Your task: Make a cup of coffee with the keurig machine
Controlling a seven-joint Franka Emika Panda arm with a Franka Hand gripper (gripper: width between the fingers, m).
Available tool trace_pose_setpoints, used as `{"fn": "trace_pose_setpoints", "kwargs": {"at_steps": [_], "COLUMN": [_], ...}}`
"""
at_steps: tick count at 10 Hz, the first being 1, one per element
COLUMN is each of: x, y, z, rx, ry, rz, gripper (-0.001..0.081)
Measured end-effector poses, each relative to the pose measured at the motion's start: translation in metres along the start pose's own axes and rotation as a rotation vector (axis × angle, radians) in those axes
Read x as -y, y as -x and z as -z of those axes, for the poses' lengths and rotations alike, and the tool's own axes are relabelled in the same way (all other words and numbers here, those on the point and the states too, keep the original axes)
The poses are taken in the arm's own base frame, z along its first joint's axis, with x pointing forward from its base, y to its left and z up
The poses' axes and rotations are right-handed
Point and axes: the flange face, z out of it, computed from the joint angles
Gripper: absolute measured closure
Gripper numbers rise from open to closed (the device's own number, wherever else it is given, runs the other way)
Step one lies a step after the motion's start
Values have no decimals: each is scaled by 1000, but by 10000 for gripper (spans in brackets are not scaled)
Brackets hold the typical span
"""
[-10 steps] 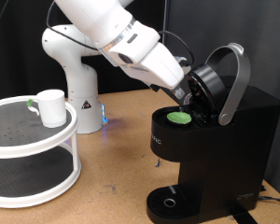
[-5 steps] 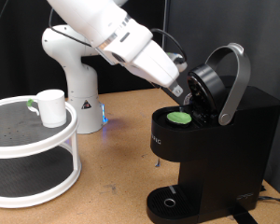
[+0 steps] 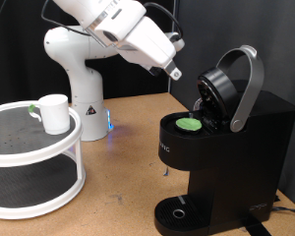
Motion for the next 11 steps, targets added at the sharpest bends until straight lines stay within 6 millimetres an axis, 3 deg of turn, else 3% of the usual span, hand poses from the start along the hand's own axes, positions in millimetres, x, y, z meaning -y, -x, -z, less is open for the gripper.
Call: {"fn": "trace_pose_setpoints", "kwargs": {"at_steps": [3, 8, 11], "x": [7, 2, 11], "y": [2, 0, -1], "z": [18, 10, 8], "rx": [6, -38, 4], "ry": [0, 104, 65], "rz": [8, -218, -201], "gripper": [1, 1, 1]}}
